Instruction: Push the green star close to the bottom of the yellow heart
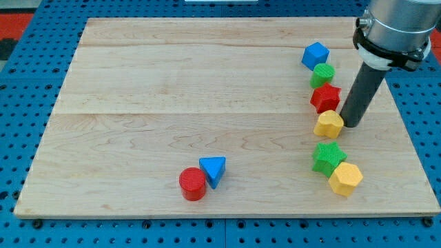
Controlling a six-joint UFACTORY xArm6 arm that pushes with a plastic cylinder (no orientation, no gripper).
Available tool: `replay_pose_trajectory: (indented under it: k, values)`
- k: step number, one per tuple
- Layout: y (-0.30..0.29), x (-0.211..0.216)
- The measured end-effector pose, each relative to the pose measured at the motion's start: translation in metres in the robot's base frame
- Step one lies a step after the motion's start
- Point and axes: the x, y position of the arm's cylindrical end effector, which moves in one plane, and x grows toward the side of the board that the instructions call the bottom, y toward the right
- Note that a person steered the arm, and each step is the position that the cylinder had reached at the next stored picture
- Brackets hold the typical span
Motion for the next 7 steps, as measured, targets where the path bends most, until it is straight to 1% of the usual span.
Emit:
replay_pose_trajectory:
  k: [1,2,3,4,5,6,7]
  values:
    - [0.059,0.022]
    - [0.064,0.101]
    - [0.031,0.130]
    - [0.001,0.149]
    - [-0.019,0.151]
    - [-0.076,0.146]
    - [-0.092,0.126]
